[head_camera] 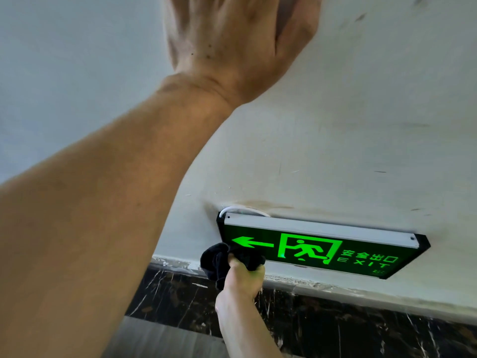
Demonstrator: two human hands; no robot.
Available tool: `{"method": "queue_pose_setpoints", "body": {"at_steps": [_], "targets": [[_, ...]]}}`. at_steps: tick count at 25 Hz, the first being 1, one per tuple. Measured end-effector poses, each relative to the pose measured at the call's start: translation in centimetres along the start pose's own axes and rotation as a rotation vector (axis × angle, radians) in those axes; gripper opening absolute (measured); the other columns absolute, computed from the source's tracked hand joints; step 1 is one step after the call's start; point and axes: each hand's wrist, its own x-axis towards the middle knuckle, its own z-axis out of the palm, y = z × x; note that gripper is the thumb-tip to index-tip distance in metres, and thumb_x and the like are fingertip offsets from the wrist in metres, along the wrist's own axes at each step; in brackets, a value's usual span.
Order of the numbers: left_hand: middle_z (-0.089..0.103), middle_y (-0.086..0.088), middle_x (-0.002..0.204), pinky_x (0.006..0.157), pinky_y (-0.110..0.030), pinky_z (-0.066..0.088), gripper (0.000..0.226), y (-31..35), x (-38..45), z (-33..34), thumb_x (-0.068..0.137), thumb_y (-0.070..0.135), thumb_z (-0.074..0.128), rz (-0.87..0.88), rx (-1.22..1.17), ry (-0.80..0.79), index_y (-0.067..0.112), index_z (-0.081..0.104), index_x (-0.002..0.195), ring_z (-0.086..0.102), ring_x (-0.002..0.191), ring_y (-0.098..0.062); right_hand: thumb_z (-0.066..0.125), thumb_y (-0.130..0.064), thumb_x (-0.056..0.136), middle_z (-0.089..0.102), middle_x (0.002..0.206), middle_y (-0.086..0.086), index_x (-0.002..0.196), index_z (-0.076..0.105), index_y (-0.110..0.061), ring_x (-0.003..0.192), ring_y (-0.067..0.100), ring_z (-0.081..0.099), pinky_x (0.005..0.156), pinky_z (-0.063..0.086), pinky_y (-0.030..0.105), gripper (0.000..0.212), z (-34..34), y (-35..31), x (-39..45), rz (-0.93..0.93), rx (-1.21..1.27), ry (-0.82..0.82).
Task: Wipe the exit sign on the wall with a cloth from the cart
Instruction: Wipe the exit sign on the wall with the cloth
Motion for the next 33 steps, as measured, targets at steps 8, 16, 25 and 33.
{"method": "queue_pose_setpoints", "body": {"at_steps": [8,16,25,33], "targets": [[0.073,-0.011,0.088,0.065,-0.036,0.041,0.034,-0.2,-0.8,0.5,0.083,0.035,0.056,-0.004,0.006,0.083,0.009,0.074,0.095,0.066,0.077,-0.029,0.074,0.002,0.075,0.071,0.095,0.010,0.087,0.061,-0.019,0.089,0.028,0.066,0.087,0.053,0.043,0.027,-1.4,0.3,-0.3,-0.014,-0.191,-0.170],[0.060,-0.026,0.117,0.088,-0.048,0.038,0.044,-0.2,-0.9,0.1,0.092,0.037,0.049,-0.042,0.052,-0.008,0.003,0.055,0.119,0.055,0.103,-0.042,0.077,0.001,0.074,0.072,0.088,0.017,0.084,0.065,-0.013,0.084,0.036,0.068,0.077,0.057,0.059,0.021,-7.9,-3.9,-0.7,-0.091,-0.160,-0.144],[0.030,-0.022,0.148,0.107,-0.062,0.011,0.064,-0.8,-0.1,-0.5,0.093,0.044,0.043,-0.006,0.041,-0.153,0.018,0.021,0.148,0.021,0.134,-0.041,0.075,-0.005,0.078,0.072,0.099,0.012,0.094,0.065,-0.017,0.093,0.029,0.067,0.093,0.051,0.054,0.023,-13.9,-12.3,-3.3,-0.222,-0.065,-0.151],[0.016,-0.021,0.154,0.111,-0.057,0.004,0.065,0.5,0.1,-3.3,0.098,0.047,0.031,-0.022,-0.109,-0.282,0.013,0.013,0.150,0.008,0.140,-0.037,0.074,-0.007,0.080,0.071,0.101,0.010,0.095,0.063,-0.018,0.095,0.026,0.065,0.093,0.051,0.049,0.022,-15.7,-15.4,-6.1,-0.263,-0.096,-0.211]]}}
